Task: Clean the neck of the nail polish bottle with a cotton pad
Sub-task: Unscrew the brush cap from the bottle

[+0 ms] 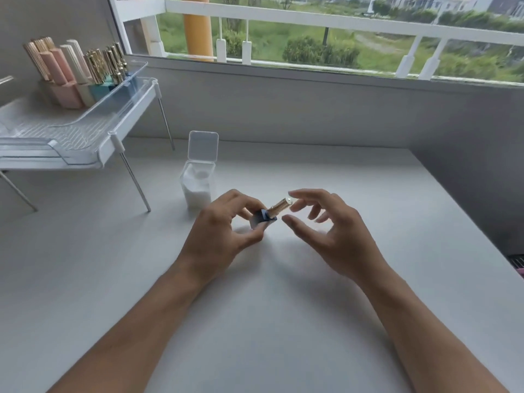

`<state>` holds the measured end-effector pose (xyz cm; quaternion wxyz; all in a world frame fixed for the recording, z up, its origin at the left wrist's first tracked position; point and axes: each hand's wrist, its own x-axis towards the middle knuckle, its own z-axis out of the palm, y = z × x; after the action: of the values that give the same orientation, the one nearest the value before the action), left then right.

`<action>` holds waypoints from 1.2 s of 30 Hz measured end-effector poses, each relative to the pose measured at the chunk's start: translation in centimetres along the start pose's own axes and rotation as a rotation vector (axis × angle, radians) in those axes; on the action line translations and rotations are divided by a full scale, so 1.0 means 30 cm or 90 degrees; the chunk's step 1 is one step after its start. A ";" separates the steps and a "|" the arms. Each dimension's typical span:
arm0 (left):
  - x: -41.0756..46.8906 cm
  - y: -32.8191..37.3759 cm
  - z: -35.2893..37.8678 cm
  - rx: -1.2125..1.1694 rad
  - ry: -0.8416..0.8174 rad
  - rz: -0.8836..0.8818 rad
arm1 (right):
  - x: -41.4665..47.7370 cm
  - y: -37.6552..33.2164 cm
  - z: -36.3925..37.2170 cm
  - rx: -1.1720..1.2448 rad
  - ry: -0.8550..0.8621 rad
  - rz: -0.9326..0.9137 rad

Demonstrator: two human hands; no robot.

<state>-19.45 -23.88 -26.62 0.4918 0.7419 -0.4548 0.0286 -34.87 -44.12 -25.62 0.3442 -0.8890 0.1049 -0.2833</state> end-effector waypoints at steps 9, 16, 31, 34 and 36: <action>-0.001 -0.021 -0.031 0.050 0.008 0.028 | 0.000 -0.042 -0.012 -0.065 0.082 -0.096; -0.009 -0.006 -0.018 -0.002 -0.013 0.007 | 0.000 -0.056 -0.016 -0.039 0.096 -0.085; -0.011 0.021 -0.027 -0.055 -0.075 -0.027 | 0.003 -0.053 -0.029 -0.040 0.029 -0.096; -0.013 0.029 -0.028 -0.076 -0.087 -0.033 | 0.003 -0.055 -0.033 -0.012 0.021 -0.086; -0.012 0.030 -0.031 -0.100 -0.090 -0.046 | 0.001 -0.063 -0.034 0.018 0.015 -0.079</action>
<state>-19.91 -23.02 -25.67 0.5161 0.7171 -0.4620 -0.0770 -35.47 -43.30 -23.73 0.3376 -0.8852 0.0499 -0.3161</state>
